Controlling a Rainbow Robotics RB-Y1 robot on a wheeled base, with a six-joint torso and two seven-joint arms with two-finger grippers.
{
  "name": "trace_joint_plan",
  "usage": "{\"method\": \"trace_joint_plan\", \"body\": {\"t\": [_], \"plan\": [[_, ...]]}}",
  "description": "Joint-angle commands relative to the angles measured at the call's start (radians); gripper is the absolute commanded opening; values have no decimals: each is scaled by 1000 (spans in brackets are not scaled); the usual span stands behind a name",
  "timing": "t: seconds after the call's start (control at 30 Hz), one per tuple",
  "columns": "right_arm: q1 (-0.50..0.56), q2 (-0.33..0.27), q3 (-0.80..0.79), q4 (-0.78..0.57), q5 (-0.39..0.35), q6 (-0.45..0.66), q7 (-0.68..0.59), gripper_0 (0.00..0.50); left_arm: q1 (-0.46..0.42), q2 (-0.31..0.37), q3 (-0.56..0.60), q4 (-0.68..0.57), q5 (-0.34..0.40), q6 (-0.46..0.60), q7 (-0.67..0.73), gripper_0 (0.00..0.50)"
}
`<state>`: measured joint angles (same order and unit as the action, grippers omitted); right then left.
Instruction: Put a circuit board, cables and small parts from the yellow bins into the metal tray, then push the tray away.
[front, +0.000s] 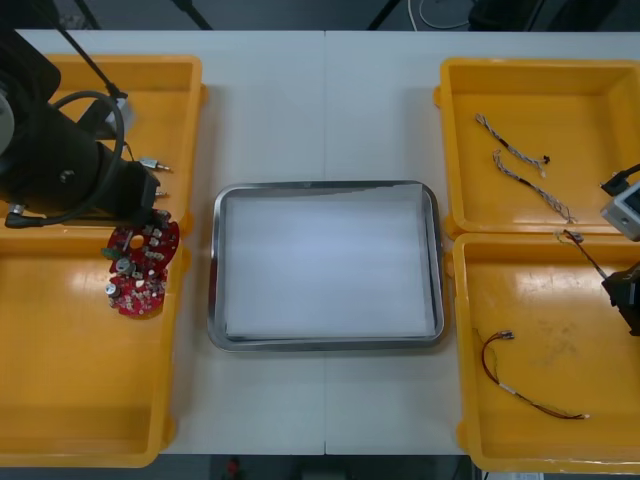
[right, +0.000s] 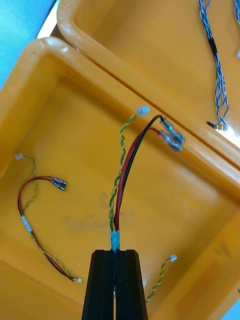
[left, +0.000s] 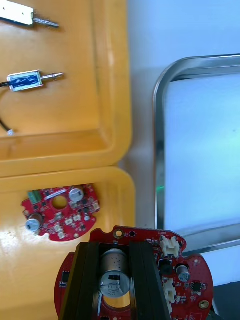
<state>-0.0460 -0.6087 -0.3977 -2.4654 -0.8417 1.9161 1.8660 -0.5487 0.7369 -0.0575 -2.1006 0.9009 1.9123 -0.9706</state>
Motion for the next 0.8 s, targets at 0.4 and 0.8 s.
{"method": "trace_joint_plan", "body": {"t": [0.4, 0.8], "plan": [[-132, -132, 189, -30, -36, 4, -67, 0, -158, -166, -306, -7, -131, 8, 167, 0], [-140, -154, 215, -30, -53, 4, -65, 0, -158, -231, -506, 142, -275, -164, 171, 0]]}}
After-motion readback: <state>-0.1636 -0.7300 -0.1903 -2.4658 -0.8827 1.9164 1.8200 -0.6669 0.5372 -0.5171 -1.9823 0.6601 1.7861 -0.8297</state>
